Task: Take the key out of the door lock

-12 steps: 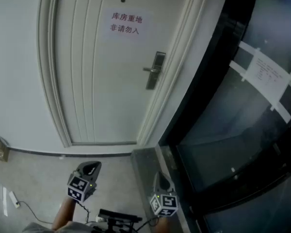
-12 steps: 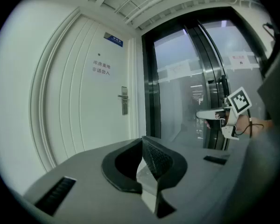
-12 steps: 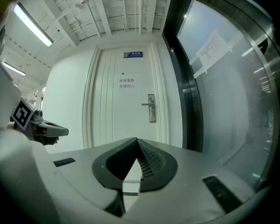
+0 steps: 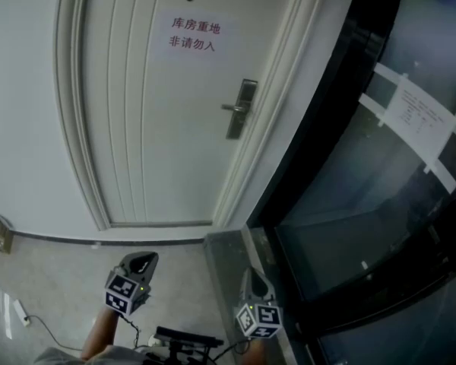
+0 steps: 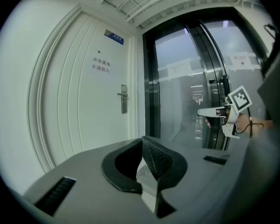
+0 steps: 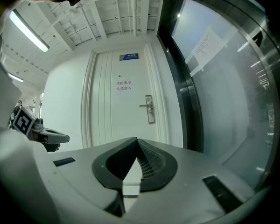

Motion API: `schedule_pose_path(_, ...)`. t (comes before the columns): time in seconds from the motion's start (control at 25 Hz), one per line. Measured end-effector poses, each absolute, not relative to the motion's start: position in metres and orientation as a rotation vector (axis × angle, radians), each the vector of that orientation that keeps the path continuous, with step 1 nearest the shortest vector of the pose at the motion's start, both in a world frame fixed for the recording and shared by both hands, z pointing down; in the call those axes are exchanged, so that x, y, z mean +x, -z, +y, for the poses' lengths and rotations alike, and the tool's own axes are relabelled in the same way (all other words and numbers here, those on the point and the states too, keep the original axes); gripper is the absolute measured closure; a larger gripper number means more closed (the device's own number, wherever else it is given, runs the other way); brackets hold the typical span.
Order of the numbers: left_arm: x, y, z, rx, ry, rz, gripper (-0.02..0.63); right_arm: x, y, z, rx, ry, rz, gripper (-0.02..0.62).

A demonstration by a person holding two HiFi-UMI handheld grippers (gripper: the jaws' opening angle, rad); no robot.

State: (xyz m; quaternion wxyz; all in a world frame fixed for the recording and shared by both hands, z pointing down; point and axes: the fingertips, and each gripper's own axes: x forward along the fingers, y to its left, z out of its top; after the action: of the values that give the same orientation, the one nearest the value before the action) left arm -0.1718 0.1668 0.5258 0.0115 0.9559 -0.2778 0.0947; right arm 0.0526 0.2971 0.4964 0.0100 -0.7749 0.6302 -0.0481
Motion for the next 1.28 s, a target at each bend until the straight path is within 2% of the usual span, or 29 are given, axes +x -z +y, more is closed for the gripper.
schedule_pose_path(0.72, -0.121, -0.531, 0.145, 2.979, -0.299, -0.901, 0.601, 0.104, -0.508, 0.273, -2.401, 0.145, 2.018, 0.583)
schedule_pose_path(1.28, -0.052, -0.518, 0.004, 3.007, -0.28, -0.863, 0.601, 0.165, -0.493, 0.142, -2.451, 0.112, 2.002, 0.583)
